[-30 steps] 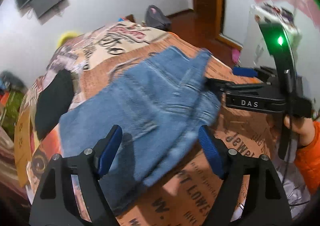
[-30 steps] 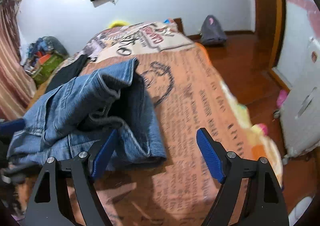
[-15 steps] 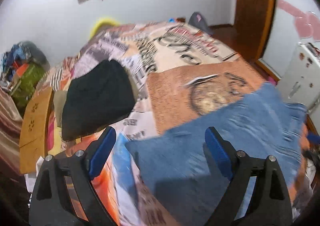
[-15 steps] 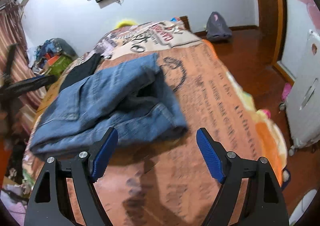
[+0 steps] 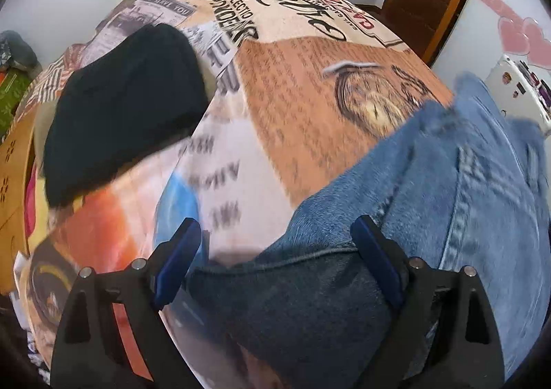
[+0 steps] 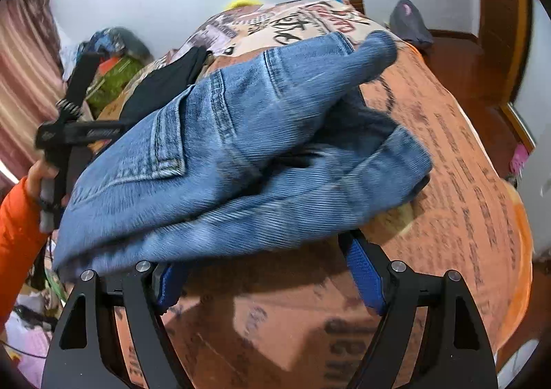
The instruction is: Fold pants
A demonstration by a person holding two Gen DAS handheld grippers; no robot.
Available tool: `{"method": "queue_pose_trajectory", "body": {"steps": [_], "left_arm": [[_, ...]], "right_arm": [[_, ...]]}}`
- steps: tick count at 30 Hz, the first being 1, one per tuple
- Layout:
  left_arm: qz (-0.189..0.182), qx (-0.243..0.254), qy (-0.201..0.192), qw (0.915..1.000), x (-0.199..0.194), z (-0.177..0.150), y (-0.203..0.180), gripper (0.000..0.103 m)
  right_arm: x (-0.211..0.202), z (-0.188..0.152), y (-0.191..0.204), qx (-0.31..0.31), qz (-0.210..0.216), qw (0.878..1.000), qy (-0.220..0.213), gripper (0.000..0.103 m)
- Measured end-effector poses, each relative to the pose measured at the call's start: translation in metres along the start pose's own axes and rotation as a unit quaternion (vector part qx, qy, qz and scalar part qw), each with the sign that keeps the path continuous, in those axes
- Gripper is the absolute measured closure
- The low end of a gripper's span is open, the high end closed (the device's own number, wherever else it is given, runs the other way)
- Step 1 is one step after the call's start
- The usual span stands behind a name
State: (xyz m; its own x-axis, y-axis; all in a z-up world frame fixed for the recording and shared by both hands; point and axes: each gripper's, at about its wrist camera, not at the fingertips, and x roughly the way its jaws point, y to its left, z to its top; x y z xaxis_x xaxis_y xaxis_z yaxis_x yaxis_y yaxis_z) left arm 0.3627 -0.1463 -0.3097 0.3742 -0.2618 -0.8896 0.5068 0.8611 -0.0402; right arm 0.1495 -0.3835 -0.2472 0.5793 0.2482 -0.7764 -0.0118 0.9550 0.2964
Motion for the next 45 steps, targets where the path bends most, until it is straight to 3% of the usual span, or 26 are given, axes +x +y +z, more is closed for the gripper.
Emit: {"method": "queue_pose_trajectory", "body": {"steps": [5, 10, 16, 20, 22, 27, 32, 37, 39, 41, 43, 45], "left_arm": [[-0.004, -0.030, 0.003, 0.9995, -0.032, -0.052, 0.016, 0.014], [-0.012, -0.072, 0.003, 0.9974, -0.061, -0.104, 0.015, 0.014], [-0.017, -0.101, -0.013, 0.9947, -0.086, -0.139, 0.000, 0.015], [0.009, -0.085, -0.032, 0.9958, -0.104, -0.127, 0.001, 0.017], [0.028, -0.085, -0.060, 0.9942, -0.120, -0.115, 0.008, 0.017], [0.025, -0.101, -0.099, 0.9897, -0.133, -0.075, 0.022, 0.017], [0.011, -0.078, -0.120, 0.9897, -0.122, -0.028, 0.011, 0.016], [0.006, -0.042, -0.097, 0.9943, -0.076, 0.002, -0.007, 0.016], [0.021, -0.035, -0.087, 0.9954, -0.056, 0.005, -0.009, 0.016], [0.015, -0.042, -0.083, 0.9956, -0.047, 0.004, -0.007, 0.015], [-0.002, -0.054, -0.083, 0.9951, -0.043, 0.004, -0.001, 0.013], [0.004, -0.057, -0.085, 0.9947, -0.042, 0.003, 0.001, 0.010]], "right_arm": [[0.003, 0.011, -0.001, -0.011, 0.010, 1.000, -0.007, 0.025], [0.000, 0.011, -0.009, -0.010, -0.007, 1.000, -0.010, 0.025], [-0.016, 0.010, -0.017, -0.017, -0.039, 0.999, -0.019, 0.025], [-0.034, 0.025, -0.014, -0.025, -0.051, 0.997, -0.048, 0.025], [-0.045, 0.034, -0.008, -0.032, -0.043, 0.996, -0.068, 0.025], [-0.044, 0.054, 0.023, -0.068, -0.018, 0.993, -0.092, 0.028], [-0.007, 0.067, 0.047, -0.093, 0.003, 0.994, -0.064, 0.052], [0.029, 0.076, 0.051, -0.087, 0.024, 0.996, -0.027, 0.075], [0.033, 0.079, 0.049, -0.080, 0.033, 0.996, -0.022, 0.079], [0.031, 0.080, 0.048, -0.079, 0.040, 0.996, -0.030, 0.085], [0.023, 0.079, 0.050, -0.087, 0.040, 0.994, -0.048, 0.087], [0.018, 0.081, 0.051, -0.092, 0.044, 0.993, -0.058, 0.088]]}}
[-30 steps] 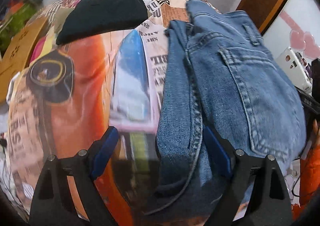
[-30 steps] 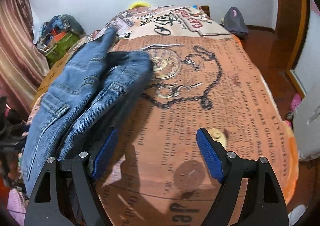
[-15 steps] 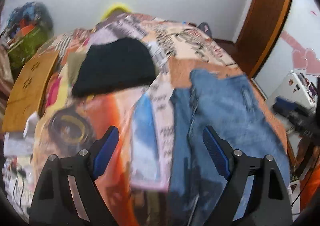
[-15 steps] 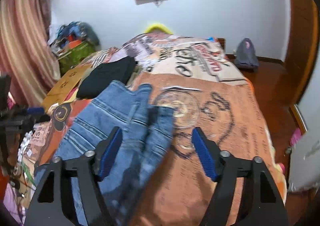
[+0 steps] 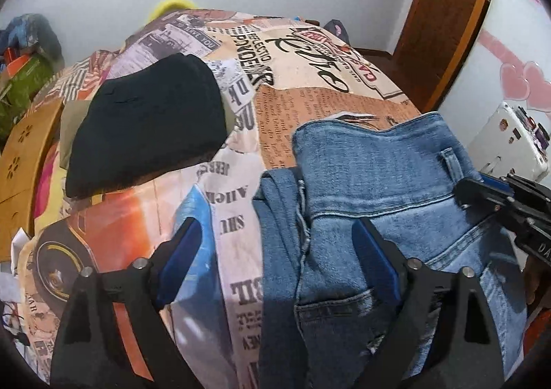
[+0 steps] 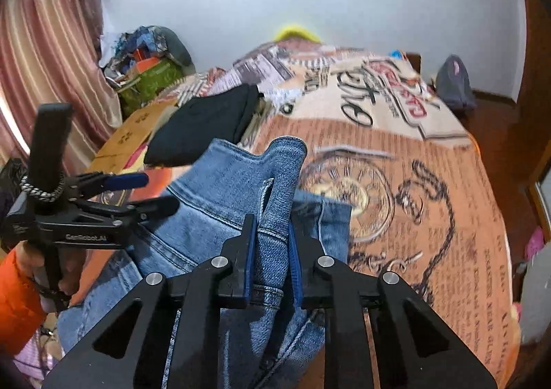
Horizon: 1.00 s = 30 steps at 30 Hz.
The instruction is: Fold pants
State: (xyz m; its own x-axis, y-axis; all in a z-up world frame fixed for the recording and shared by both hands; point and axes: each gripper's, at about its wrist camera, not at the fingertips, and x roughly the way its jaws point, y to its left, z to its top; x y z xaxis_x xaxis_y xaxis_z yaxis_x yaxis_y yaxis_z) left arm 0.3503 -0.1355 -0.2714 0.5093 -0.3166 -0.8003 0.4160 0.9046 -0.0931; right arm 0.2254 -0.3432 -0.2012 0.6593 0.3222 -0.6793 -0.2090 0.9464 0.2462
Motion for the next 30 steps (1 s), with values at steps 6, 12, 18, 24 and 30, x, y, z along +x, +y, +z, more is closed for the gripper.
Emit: {"method": "queue_pose_trajectory", "body": {"steps": [6, 12, 18, 24, 30], "left_arm": [[0.012, 0.010, 0.004, 0.9999, 0.012, -0.004, -0.002, 0.010], [0.018, -0.010, -0.004, 0.9998, -0.017, -0.002, 0.008, 0.014], [-0.005, 0.017, -0.019, 0.9997, -0.062, -0.028, -0.003, 0.013], [0.016, 0.023, 0.024, 0.9993, -0.044, -0.075, -0.007, 0.013], [0.019, 0.003, 0.022, 0.9996, -0.062, -0.074, 0.010, 0.013]], "right_arm": [[0.042, -0.005, -0.015, -0.003, -0.029, 0.999, 0.044, 0.086], [0.009, 0.001, -0.019, 0.001, -0.049, 0.998, 0.038, 0.076], [-0.035, -0.008, 0.004, -0.031, -0.039, 0.998, 0.023, 0.074], [-0.020, -0.048, 0.023, -0.041, -0.032, 0.996, 0.069, 0.074], [-0.033, -0.048, 0.013, -0.004, -0.028, 0.997, 0.068, 0.073]]}}
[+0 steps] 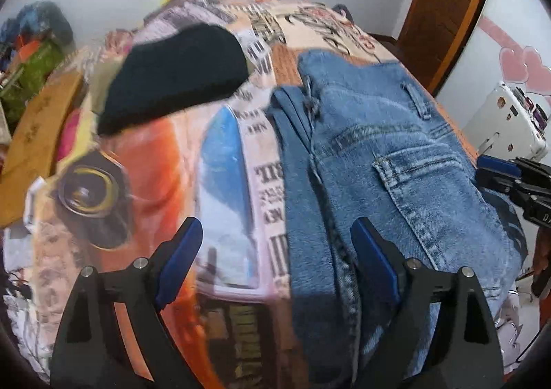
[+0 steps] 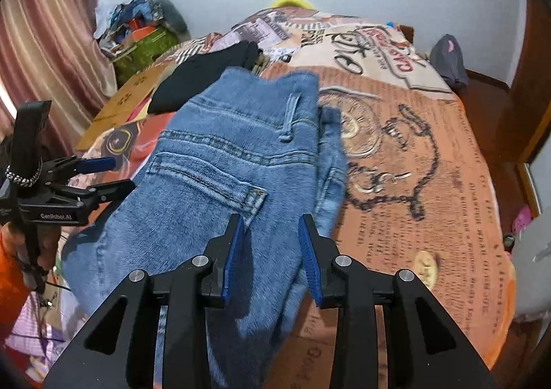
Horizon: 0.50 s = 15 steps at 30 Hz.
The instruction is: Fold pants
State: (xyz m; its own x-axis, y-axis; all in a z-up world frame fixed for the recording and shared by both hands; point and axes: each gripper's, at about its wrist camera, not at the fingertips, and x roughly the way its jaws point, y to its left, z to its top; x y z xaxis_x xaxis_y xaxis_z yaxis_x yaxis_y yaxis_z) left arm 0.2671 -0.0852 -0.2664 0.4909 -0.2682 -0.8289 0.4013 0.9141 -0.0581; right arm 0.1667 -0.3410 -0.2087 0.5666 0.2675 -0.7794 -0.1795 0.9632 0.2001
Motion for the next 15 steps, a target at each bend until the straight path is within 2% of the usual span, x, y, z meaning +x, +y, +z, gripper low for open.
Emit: {"method": "queue_pose_trajectory", "body": {"steps": [1, 2, 5, 7, 8, 15], "left_arm": [[0.006, 0.004, -0.009, 0.9999, -0.007, 0.002, 0.001, 0.013], [0.005, 0.004, -0.017, 0.9998, -0.015, 0.003, 0.003, 0.013], [-0.027, -0.013, -0.023, 0.9993, -0.027, 0.005, 0.008, 0.010], [-0.061, -0.030, -0.015, 0.9976, -0.028, 0.005, 0.005, 0.002], [-0.071, -0.031, -0.009, 0.9970, -0.026, 0.004, 0.002, 0.001], [-0.098, -0.035, 0.044, 0.9937, 0.014, 0.008, -0.018, 0.001]], "right_arm": [[-0.006, 0.001, -0.001, -0.003, -0.005, 1.000, -0.005, 0.070], [-0.013, 0.002, -0.002, -0.007, -0.011, 1.000, -0.009, 0.062], [-0.028, 0.002, -0.007, 0.001, -0.020, 0.999, -0.025, 0.041], [-0.032, 0.001, -0.013, 0.017, -0.010, 0.999, -0.029, 0.037], [-0.032, 0.002, -0.015, 0.026, -0.003, 0.999, -0.026, 0.035], [-0.007, -0.001, -0.022, 0.067, 0.045, 0.997, 0.013, 0.031]]}}
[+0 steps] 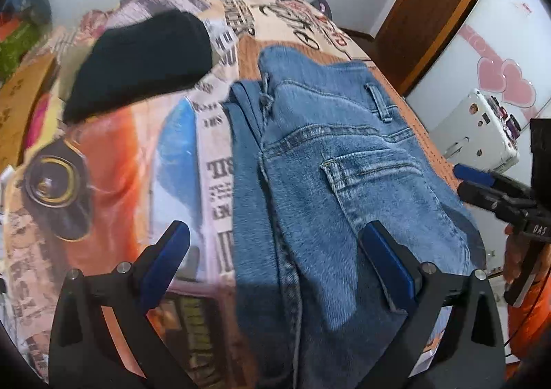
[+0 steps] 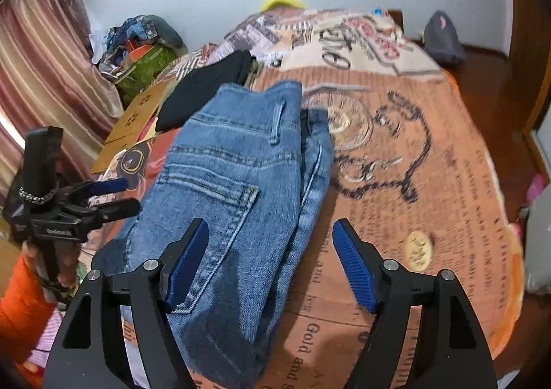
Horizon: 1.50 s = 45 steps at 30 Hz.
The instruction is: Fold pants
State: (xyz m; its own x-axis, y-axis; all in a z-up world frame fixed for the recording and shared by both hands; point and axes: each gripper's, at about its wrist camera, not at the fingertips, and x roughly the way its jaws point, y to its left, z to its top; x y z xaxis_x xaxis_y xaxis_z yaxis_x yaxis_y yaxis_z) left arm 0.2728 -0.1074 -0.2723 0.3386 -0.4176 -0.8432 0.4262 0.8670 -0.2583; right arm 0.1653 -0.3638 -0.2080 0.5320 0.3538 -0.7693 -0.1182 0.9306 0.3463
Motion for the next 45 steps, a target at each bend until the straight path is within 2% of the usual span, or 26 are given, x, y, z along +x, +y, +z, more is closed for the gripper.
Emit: {"method": "queue_pose_trajectory", "body": {"steps": [3, 6, 11, 16, 23, 27, 29, 30, 32, 33, 37, 43, 44, 45], "left_arm": [[-0.024, -0.013, 0.008, 0.9996, 0.009, 0.006, 0.004, 0.001], [-0.032, -0.013, 0.016, 0.9993, 0.020, 0.013, 0.005, 0.001], [-0.065, -0.018, 0.040, 0.9969, 0.037, 0.024, 0.008, 0.000], [-0.105, -0.028, 0.075, 0.9913, 0.055, 0.031, 0.015, 0.000], [-0.114, 0.000, 0.088, 0.9896, 0.066, 0.043, 0.006, 0.000], [-0.104, 0.008, 0.085, 0.9909, 0.070, 0.050, -0.001, 0.000], [-0.096, 0.019, 0.078, 0.9922, 0.067, 0.051, -0.005, 0.002], [-0.091, 0.028, 0.071, 0.9929, 0.063, 0.051, -0.009, 0.007], [-0.078, 0.045, 0.060, 0.9941, 0.058, 0.052, -0.015, 0.012], [-0.068, 0.056, 0.055, 0.9946, 0.055, 0.051, -0.019, 0.015], [-0.053, 0.063, 0.041, 0.9957, 0.045, 0.052, -0.024, 0.023], [-0.044, 0.063, 0.013, 0.9970, 0.028, 0.056, -0.029, 0.031], [-0.041, 0.066, 0.006, 0.9970, 0.023, 0.056, -0.030, 0.032], [-0.041, 0.070, 0.000, 0.9967, 0.020, 0.057, -0.033, 0.036]], "right_arm": [[0.016, 0.000, -0.006, 0.013, 0.014, 1.000, 0.020, 0.031], [0.029, 0.001, -0.012, 0.015, 0.019, 0.999, 0.034, 0.031], [0.042, 0.005, -0.019, 0.022, 0.040, 0.998, 0.041, 0.022], [0.056, 0.010, -0.023, 0.019, 0.066, 0.996, 0.053, 0.018], [0.073, 0.023, -0.022, -0.001, 0.092, 0.993, 0.068, 0.009], [0.078, 0.028, -0.021, 0.000, 0.099, 0.993, 0.072, 0.010], [0.077, 0.030, -0.020, 0.002, 0.105, 0.992, 0.069, 0.025], [0.075, 0.031, -0.018, -0.001, 0.109, 0.992, 0.069, 0.028], [0.070, 0.033, -0.013, -0.017, 0.097, 0.993, 0.062, 0.040], [0.067, 0.033, -0.008, -0.029, 0.085, 0.994, 0.056, 0.043], [0.059, 0.037, -0.005, -0.048, 0.058, 0.996, 0.044, 0.063], [0.043, 0.042, 0.001, -0.069, 0.037, 0.997, 0.022, 0.072], [0.039, 0.042, 0.004, -0.073, 0.034, 0.997, 0.016, 0.076], [0.033, 0.044, 0.007, -0.077, 0.043, 0.996, 0.006, 0.087]]}}
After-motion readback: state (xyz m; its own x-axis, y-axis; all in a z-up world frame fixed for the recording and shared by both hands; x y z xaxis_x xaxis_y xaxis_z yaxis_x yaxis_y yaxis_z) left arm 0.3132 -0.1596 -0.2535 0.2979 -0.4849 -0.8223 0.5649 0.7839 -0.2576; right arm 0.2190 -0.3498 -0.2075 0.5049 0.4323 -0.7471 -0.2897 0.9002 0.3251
